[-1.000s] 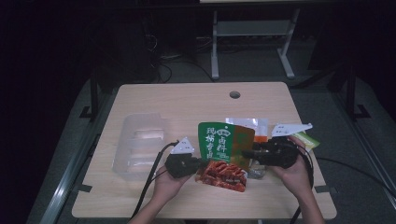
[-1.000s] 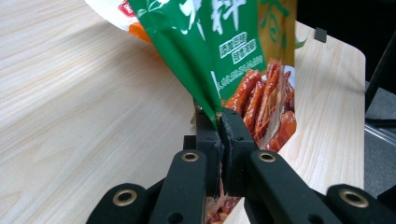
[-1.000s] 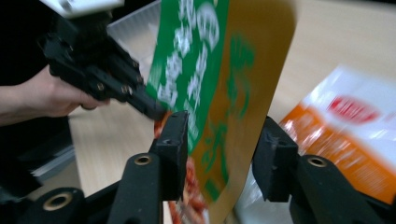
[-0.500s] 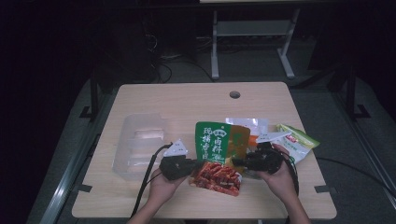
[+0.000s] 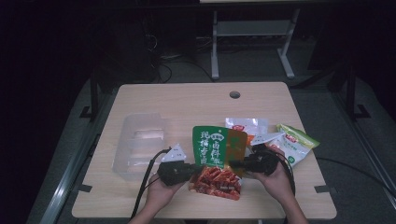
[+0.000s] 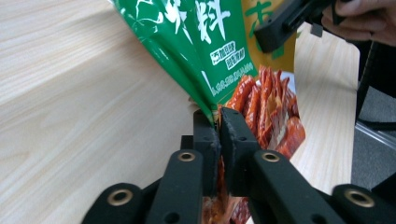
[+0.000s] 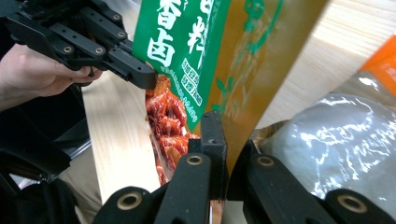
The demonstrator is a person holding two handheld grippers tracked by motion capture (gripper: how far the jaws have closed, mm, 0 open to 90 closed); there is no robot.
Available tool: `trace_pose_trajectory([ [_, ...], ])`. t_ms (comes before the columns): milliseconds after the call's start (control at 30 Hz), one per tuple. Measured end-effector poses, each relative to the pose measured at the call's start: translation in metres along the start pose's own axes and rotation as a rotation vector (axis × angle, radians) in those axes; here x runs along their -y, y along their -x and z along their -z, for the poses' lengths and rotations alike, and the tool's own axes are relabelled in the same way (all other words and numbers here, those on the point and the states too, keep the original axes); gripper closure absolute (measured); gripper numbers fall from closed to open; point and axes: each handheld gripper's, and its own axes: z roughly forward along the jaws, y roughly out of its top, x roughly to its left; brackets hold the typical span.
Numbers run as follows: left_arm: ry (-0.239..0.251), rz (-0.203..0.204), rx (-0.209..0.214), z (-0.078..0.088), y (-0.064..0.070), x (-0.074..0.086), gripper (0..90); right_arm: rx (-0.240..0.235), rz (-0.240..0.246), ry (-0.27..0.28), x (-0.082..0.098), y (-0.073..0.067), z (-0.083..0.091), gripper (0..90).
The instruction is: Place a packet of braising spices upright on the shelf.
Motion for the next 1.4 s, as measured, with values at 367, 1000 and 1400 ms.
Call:
trace_pose_trajectory([
  [367,0.042,0.012,-0.020,0.034,0.007,0.006,61.1,-0.029,0.046,0.015,-0.003,-0.009,0.008,89.7],
  [1000,0.024,-0.032,0.014,0.045,0.017,0.027,50.9,-0.019,0.090,0.055,-0.021,-0.027,0.018,89.9],
  [1400,0.008,-0.041,0.033,0.039,0.015,0.032,46.9,-0.005,0.116,0.027,-0.057,-0.039,0.013,90.0],
])
